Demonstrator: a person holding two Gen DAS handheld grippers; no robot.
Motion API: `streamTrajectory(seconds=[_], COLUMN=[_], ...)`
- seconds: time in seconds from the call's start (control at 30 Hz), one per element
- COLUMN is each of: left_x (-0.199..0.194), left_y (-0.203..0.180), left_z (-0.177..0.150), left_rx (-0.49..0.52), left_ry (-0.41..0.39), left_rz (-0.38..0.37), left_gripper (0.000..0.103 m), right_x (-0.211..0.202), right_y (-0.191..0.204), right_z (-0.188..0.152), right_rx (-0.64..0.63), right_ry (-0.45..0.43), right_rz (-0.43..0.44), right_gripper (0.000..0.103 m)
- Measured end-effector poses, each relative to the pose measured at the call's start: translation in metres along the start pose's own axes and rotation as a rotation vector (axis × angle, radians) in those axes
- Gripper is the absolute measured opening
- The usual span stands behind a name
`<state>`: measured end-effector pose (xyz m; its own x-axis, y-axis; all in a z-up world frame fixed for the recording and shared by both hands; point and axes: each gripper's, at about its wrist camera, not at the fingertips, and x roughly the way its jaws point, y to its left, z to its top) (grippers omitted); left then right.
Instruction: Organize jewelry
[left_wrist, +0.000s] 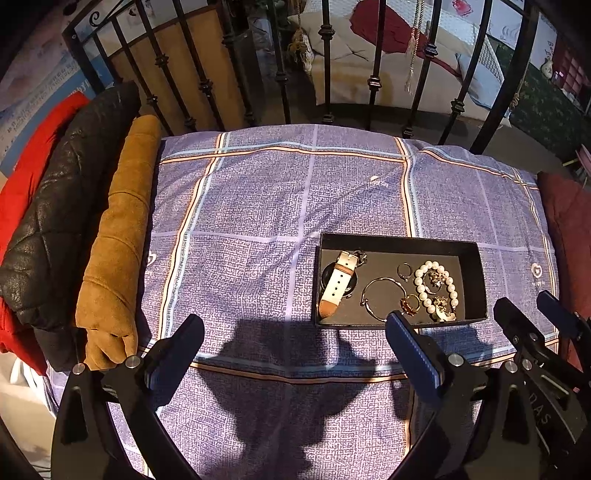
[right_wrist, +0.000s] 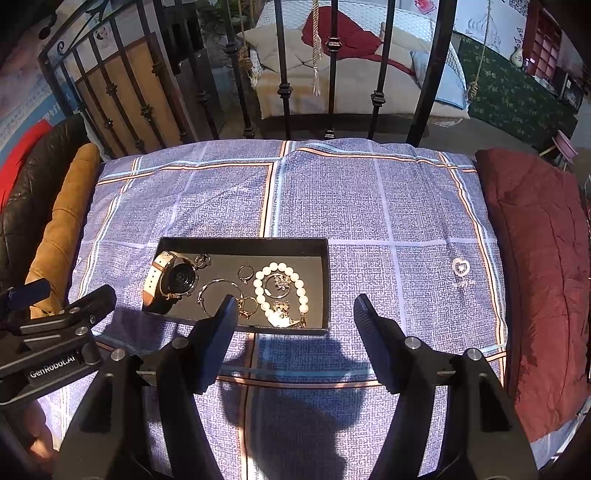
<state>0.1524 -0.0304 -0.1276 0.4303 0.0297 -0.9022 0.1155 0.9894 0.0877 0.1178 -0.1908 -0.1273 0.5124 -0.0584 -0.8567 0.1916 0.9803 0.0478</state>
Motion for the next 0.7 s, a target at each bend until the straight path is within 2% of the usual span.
streamTrajectory(seconds=[0.7], left_x=[-0.0013], left_y=[-0.0008], left_z=[-0.0011], left_rx=[0.004], left_ry=[0.014], left_rz=[-0.011], left_gripper=[0.096], right_x=[-0.003], right_y=[-0.0027], right_z=[-0.0023], right_rx=[-0.003], right_ry=[-0.004], right_rz=[-0.005], right_gripper=[0.065])
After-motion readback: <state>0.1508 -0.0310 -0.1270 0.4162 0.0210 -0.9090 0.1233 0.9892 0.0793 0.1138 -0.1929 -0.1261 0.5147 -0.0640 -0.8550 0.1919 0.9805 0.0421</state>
